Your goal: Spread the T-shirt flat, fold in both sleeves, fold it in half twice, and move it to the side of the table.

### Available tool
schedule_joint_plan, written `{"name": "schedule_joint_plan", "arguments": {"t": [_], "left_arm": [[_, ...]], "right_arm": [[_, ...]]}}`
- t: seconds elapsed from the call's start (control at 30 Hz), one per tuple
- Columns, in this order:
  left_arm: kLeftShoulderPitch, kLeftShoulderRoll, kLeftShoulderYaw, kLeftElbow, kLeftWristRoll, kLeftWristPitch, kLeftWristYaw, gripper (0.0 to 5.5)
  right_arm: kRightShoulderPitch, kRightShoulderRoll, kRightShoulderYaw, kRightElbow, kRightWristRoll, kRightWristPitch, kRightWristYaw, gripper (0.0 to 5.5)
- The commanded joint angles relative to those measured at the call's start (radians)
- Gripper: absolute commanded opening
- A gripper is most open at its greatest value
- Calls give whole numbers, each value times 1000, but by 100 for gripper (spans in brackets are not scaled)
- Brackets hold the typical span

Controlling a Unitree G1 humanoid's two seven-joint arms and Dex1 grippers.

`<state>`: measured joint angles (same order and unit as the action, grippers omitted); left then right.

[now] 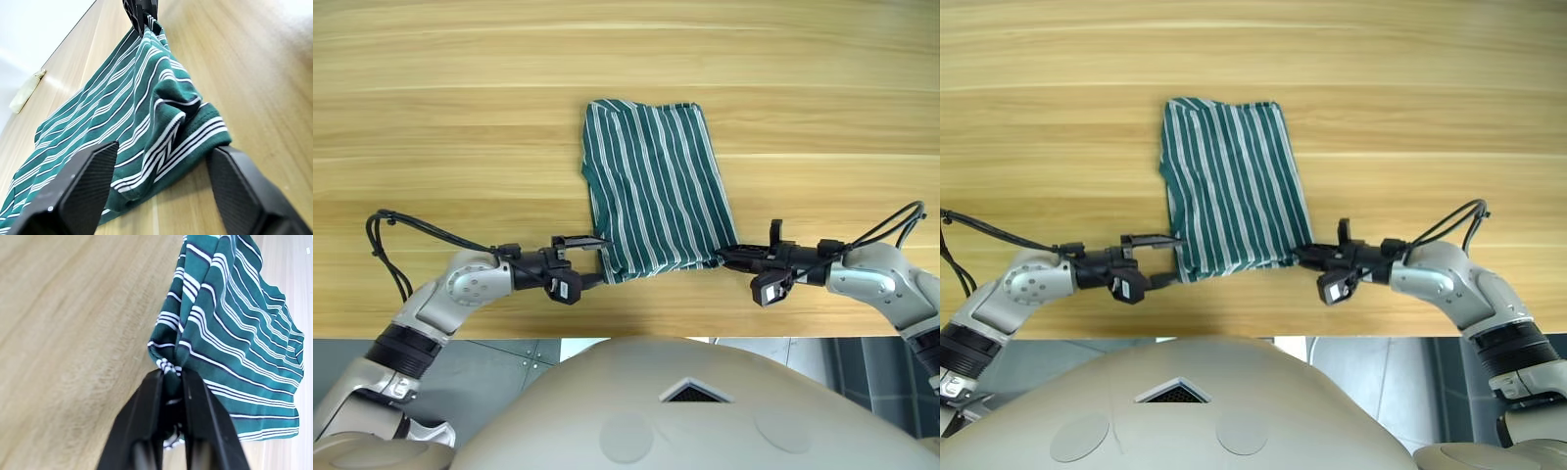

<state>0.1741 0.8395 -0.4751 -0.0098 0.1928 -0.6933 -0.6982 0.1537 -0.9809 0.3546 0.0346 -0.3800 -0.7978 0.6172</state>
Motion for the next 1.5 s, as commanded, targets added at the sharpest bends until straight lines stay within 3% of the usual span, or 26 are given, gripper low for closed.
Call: {"name": "schedule_joint_plan", "arguments": {"t": [0.03, 0.37, 0.77, 1.07, 1.5], "left_arm": [[9, -10, -50, 40, 58, 25, -58, 327], [-44, -56, -99, 106, 94, -2, -56, 327], [-18, -58, -34, 124, 73, -9, 5, 121], [-19, -74, 21, 128, 17, -27, 34, 11], [226, -28, 45, -32, -110, 9, 12, 7]], "right_arm": [[7, 0, 17, 31, -52, 33, 31, 13], [8, 17, 28, 22, -46, 23, 27, 3], [-5, 25, 25, 38, -58, 21, 16, 3], [-25, 52, 22, 35, -11, -5, 4, 2], [198, 17, -35, -166, 220, 71, 46, 2]]}}
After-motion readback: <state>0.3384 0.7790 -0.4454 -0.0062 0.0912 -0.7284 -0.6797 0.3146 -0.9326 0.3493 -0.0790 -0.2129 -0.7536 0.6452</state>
